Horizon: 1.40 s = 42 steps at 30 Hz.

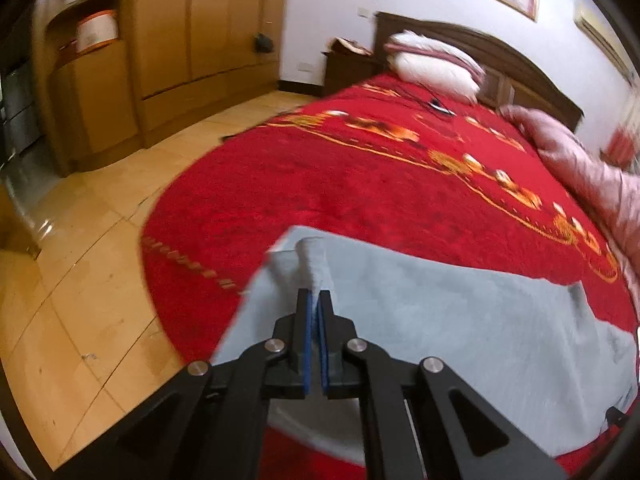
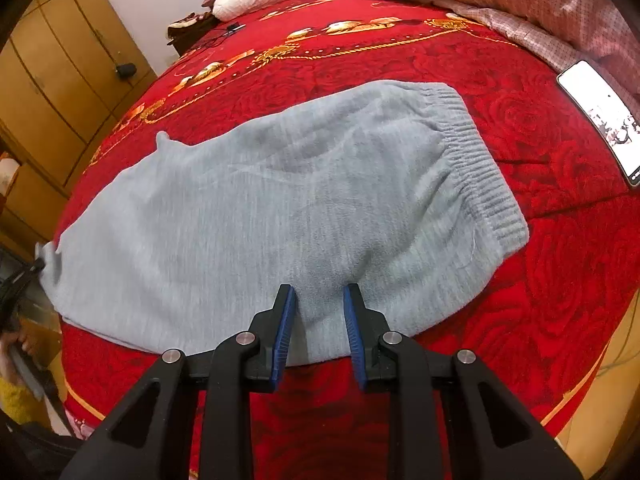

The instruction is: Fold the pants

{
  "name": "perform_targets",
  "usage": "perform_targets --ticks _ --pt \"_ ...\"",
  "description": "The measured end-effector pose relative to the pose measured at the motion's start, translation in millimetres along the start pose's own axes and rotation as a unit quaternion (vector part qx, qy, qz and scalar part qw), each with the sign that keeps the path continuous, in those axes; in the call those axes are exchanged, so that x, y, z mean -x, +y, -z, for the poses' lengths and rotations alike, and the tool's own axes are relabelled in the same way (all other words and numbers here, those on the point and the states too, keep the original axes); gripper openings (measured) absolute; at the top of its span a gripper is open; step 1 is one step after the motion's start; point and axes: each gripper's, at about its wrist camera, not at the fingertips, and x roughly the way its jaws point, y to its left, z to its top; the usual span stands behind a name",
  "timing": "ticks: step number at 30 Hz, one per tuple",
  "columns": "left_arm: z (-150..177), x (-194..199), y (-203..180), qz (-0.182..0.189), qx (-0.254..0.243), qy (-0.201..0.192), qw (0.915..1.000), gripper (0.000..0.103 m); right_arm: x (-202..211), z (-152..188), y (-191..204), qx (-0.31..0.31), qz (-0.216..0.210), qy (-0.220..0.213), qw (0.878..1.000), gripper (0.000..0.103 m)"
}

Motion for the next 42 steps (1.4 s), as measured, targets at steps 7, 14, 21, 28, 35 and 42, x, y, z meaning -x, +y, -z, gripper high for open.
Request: perform_targets --ticks 7,14,21,28,35,42 --pt "22 -11 31 0.001 0.027 0.041 0.9988 0.003 1 1 1 0.002 0.005 0.001 1.000 0.027" --pt "50 -14 39 -0.009 0.015 0.064 0.9978 0.003 -1 0 1 0.001 0.001 0.001 1.000 0.027" --pt "52 -34 48 -0.048 0.023 0.090 0.9946 0.007 0 0 -2 0.000 -0.005 0.005 1.000 0.027" --pt "37 3 42 -0.001 0.022 0.054 0.9983 0.022 23 -3 -15 -0.019 0.012 -0.013 1.000 0.029" --pt "42 3 -8 0.062 -0.046 0.063 0.9951 0.040 10 4 -36 -0.020 0.068 0.008 0.997 0.034" --pt "62 -8 -23 0.079 -0.053 0.100 0.9904 0.045 9 12 -59 -0.046 0.053 0.004 0.997 0.060"
